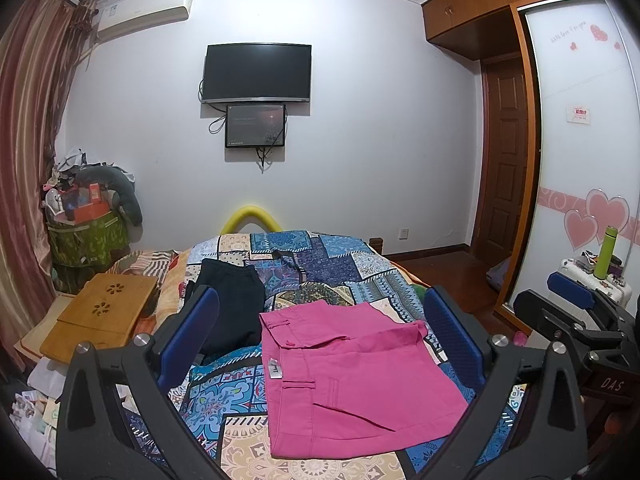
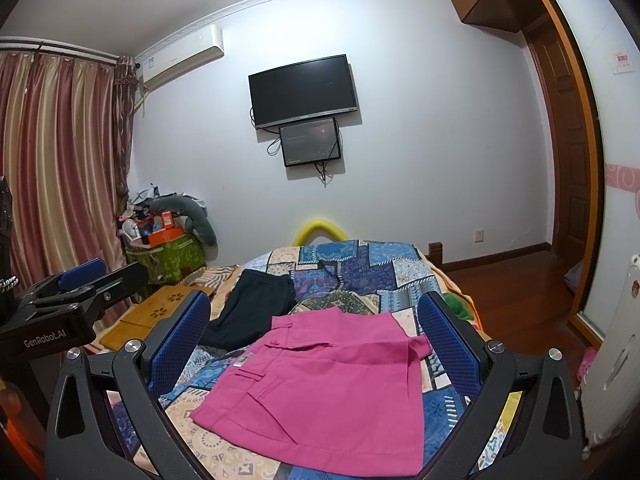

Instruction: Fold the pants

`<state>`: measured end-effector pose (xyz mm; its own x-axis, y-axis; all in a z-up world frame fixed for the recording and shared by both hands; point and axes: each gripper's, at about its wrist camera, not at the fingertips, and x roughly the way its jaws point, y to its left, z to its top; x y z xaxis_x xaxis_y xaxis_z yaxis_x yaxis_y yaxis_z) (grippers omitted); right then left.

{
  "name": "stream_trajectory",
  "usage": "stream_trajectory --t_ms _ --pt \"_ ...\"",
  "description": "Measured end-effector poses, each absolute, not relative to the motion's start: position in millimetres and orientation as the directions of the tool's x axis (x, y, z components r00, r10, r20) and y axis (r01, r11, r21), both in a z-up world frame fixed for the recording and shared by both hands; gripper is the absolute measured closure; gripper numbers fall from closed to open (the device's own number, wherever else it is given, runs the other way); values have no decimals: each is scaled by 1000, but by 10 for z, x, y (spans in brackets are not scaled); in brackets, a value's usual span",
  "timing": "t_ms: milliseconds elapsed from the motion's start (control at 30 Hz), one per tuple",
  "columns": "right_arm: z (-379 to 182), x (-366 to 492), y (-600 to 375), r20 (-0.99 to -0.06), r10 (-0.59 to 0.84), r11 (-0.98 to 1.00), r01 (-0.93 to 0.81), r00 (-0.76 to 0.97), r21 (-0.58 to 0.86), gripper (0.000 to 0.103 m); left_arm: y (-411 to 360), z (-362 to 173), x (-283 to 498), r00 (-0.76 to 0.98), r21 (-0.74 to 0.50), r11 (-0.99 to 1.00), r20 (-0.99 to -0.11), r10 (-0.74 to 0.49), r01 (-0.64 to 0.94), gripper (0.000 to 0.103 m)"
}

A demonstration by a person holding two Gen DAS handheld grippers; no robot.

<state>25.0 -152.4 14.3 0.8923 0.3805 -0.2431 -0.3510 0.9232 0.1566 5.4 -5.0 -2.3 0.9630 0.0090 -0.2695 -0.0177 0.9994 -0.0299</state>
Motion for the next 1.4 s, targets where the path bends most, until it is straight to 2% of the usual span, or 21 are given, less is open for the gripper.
stream_trajectory --t_ms 667,867,1067,1400 --pt "172 280 -1523 -255 375 925 -344 891 158 0 -41 -72 226 950 -43 999 -310 -25 13 0" --pt "63 443 -1555 -287 360 932 -326 888 160 0 7 -209 538 922 -54 998 -384 -44 25 0" --pt "-234 837 -1663 -378 336 941 -294 862 166 0 134 -429 984 885 -61 998 -466 -15 -16 0" --pt "-613 1365 -1801 -502 279 960 -258 819 112 0 295 -953 1956 767 12 999 -641 30 -30 0"
